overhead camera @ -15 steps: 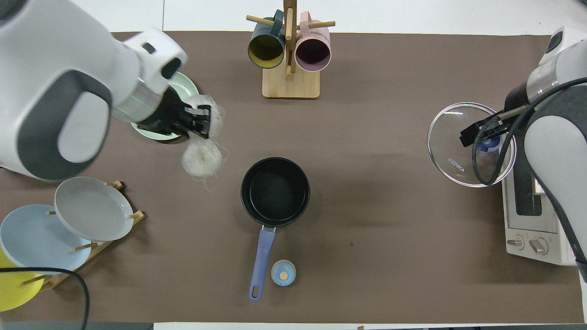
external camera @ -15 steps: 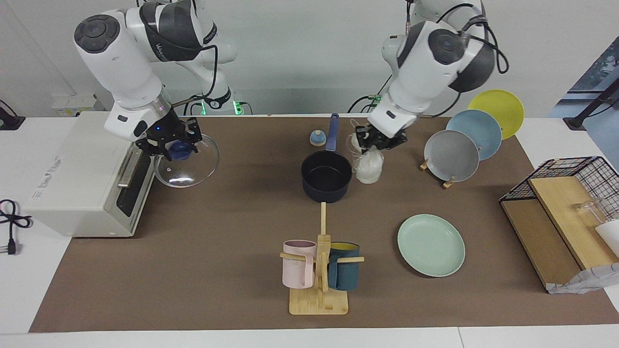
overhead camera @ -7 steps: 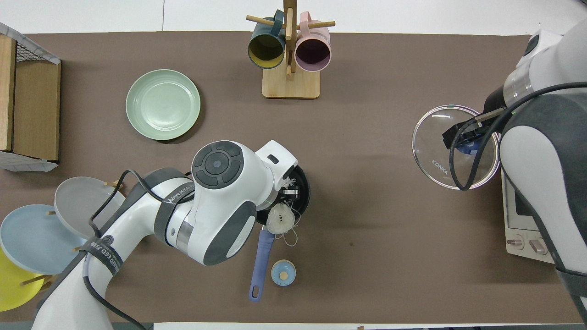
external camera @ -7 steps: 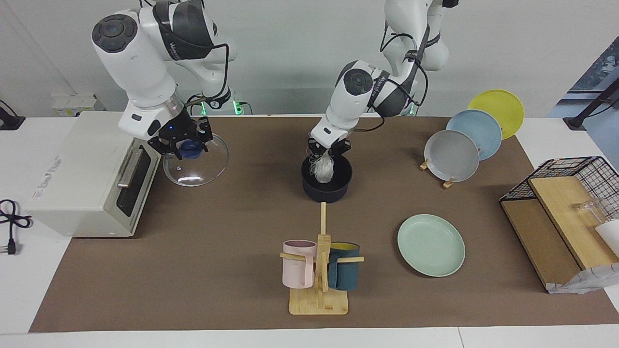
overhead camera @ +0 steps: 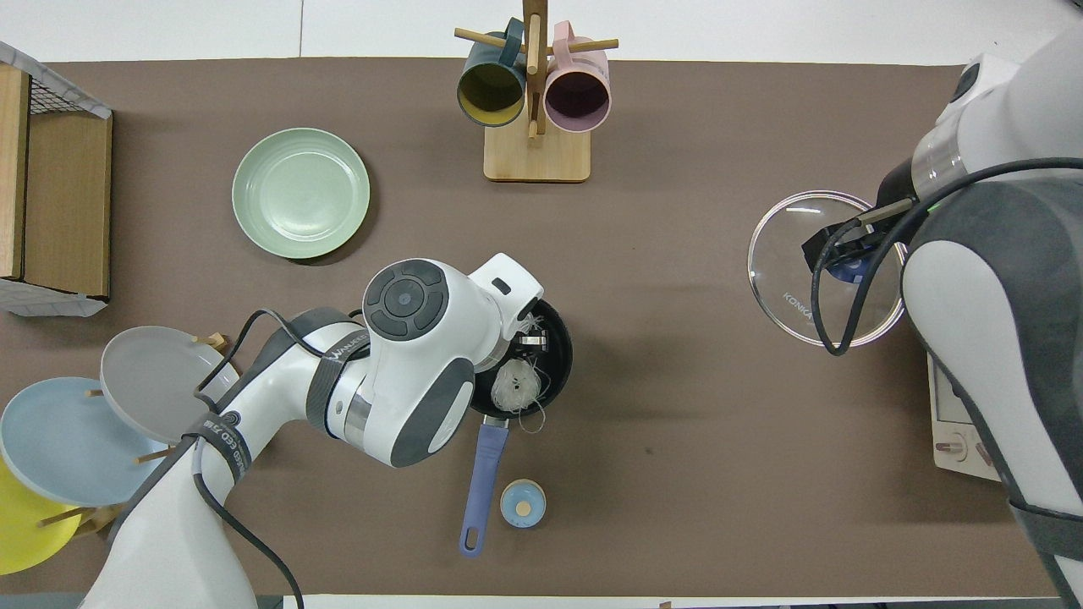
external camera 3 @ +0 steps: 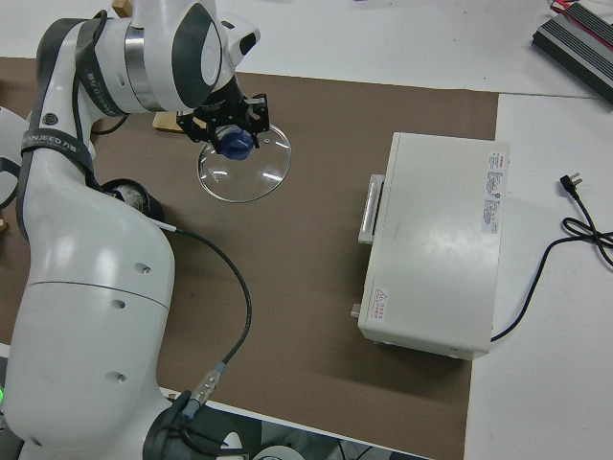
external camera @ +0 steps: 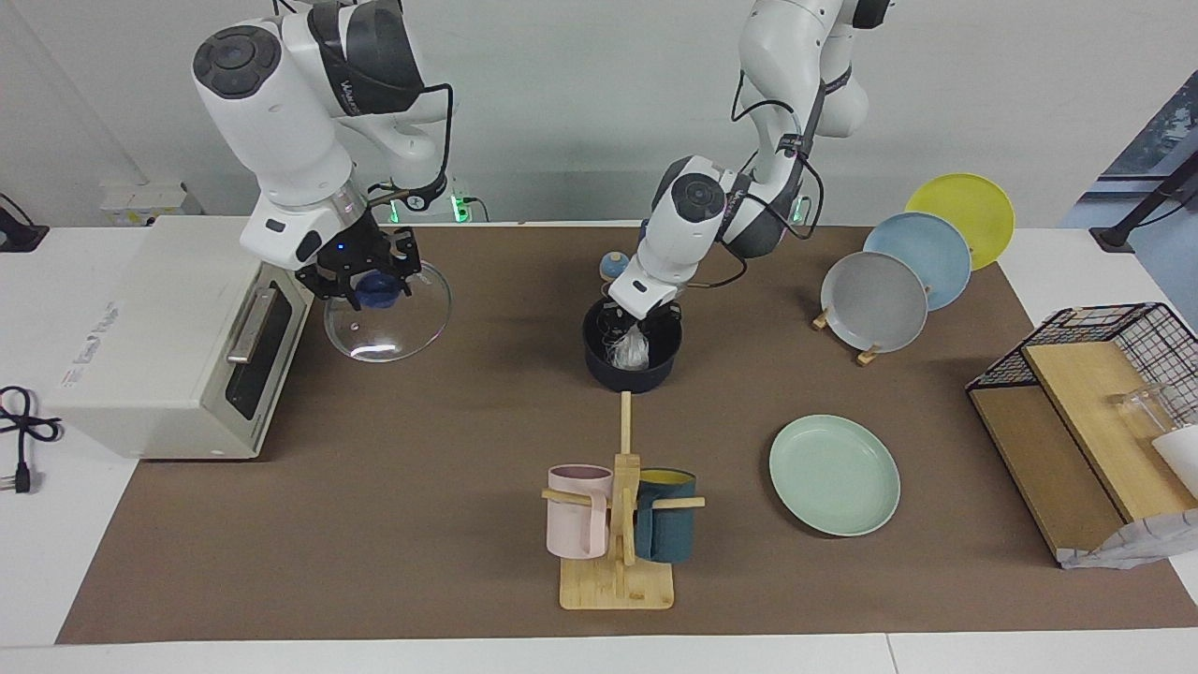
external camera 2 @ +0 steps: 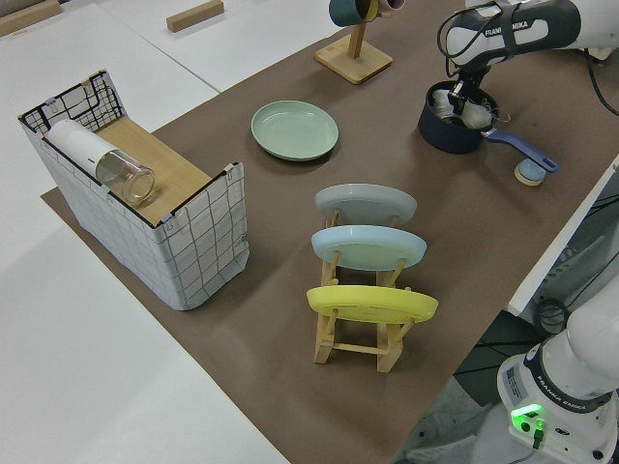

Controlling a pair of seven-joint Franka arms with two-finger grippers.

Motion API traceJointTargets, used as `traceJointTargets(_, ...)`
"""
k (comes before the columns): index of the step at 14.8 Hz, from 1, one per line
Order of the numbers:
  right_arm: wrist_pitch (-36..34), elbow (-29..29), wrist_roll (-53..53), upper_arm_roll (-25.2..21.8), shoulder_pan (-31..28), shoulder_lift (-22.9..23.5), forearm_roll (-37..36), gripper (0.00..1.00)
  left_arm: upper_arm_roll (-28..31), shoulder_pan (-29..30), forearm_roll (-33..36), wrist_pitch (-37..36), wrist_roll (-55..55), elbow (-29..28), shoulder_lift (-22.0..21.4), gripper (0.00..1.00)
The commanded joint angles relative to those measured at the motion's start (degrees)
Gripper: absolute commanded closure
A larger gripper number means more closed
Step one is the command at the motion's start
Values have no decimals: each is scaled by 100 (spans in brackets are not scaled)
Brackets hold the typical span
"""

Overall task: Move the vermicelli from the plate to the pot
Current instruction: 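Carry the vermicelli with the left gripper over the saucepan and release, then withdraw the left gripper while the right gripper carries the lid over the saucepan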

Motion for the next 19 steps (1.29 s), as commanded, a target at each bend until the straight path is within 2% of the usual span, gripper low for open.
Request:
traceJointTargets(1, 80, -20, 107, 32, -13, -29, 84, 100, 134, 280, -42, -421, 390, 138, -282, 0)
traceJointTargets(4, 80, -29, 141, 41, 30, -29, 84, 100, 170, 1157, 414, -2054, 986, 1147, -494, 0)
traceJointTargets(6, 123, -3, 710, 50, 258, -3, 84, 100, 170, 1703, 634, -2698, 1435, 1641, -660, 0)
traceJointTargets(9, 580, 41, 2166, 41, 1205, 146, 84, 100, 170, 2267, 1073, -3147, 1577, 1678, -1222, 0)
traceJointTargets(11, 869, 85, 3056, 50, 1698, 400, 84, 100, 170, 2487, 1145, -3420, 1779, 1634, -1512, 0)
traceJointTargets(14, 1413, 331, 4391, 41, 2498, 919, 67, 100, 161, 2602, 1145, -3483, 1815, 1406, -1724, 0)
traceJointTargets(16, 1644, 253, 4641, 41, 2692, 1025, 84, 100, 170, 2602, 1136, -3474, 1823, 1291, -1786, 0)
traceJointTargets(19, 1785, -28, 4694, 41, 2974, 1193, 5, 100, 170, 2558, 1224, -3911, 1815, 1685, -1672, 0)
